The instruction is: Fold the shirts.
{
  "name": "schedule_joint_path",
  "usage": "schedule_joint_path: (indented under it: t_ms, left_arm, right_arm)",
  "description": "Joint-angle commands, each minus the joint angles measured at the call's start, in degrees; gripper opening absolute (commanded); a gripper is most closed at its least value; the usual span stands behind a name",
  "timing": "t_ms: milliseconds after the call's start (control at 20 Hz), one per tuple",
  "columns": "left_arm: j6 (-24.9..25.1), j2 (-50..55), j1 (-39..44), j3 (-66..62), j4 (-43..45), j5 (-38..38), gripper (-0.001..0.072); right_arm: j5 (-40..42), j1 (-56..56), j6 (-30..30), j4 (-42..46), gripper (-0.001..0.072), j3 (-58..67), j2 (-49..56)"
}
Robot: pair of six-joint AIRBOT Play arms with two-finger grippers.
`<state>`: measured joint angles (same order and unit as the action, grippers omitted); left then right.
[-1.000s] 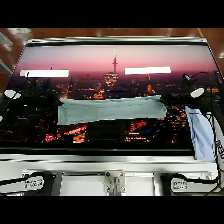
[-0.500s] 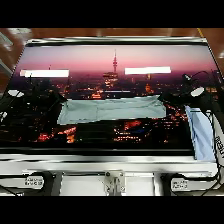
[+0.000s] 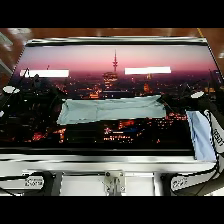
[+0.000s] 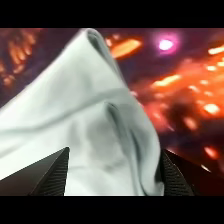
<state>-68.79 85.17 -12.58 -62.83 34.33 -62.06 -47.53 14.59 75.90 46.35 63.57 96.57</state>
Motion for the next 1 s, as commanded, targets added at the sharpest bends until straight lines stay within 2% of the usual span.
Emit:
schedule_joint_path:
  t_ms: [0, 50, 100, 200, 250, 300, 350, 500, 600, 750, 850, 950]
  left_arm:
    - [0.2, -1.68, 0.0, -0.09, -0.52, -1.66, 0.0524]
    - [0.2, -1.97, 0.09, -0.09, -0.55, -1.68, 0.0524]
    - [0.2, -2.05, 0.28, -0.09, -0.72, -1.73, 0.0524]
    - [0.17, -2.08, 1.29, -0.09, -2.01, -1.64, 0.0503]
    - [0.24, -2.08, 2.25, -0.04, -2.93, -1.62, 0.0281]
    - [2.4, -2.08, 3.85, -0.04, -3.72, -1.62, 0.0042]
    - [3.91, -2.03, 5.95, -0.04, -4.11, -0.92, 0.0033]
    - [3.72, -1.27, 15.76, -0.02, -4.17, 4.79, 0.0033]
    - [3.61, -0.11, 24.2, -0.02, -4.9, 9.4, 0.0034]
    - [3.58, 2.86, 37.48, -0.04, -7.43, 18.82, 0.0034]
    - [3.58, 5.14, 43.93, -0.04, -8.07, 27.5, 0.0035]
    - [3.61, 7.04, 47.87, -0.04, -13.79, 32.81, 0.0034]
  right_arm:
    - [0.42, -1.95, -0.28, -3.19, 0.0472, -0.09, 2.64]
    - [1.01, -2.34, -0.26, -2.97, 0.0115, -0.07, 2.58]
    - [1.05, -2.49, -0.46, -3.93, 0.006, -0.07, 2.21]
    - [0.68, -2.49, -2.21, -4.33, 0.006, -0.07, -0.39]
    - [0.57, -2.49, -2.8, -4.33, 0.006, -0.07, -2.58]
    - [0.11, -2.45, -2.8, -4.31, 0.0059, -0.07, -5.62]
    - [-1.2, -2.43, -2.8, -4.28, 0.0059, -0.07, -8.94]
    - [-8.17, -2.54, -2.1, -4.28, 0.0059, -0.07, -20.41]
    - [-11.37, -2.93, 2.95, -4.26, 0.0059, -0.07, -26.97]
    - [-15.78, -2.91, 7.15, -4.22, 0.0059, -0.07, -35.21]
    - [-19.34, -2.91, 10.95, -3.72, 0.0059, -0.07, -39.54]
    - [-22.84, -2.91, 13.68, -3.54, 0.006, -0.07, -43.15]
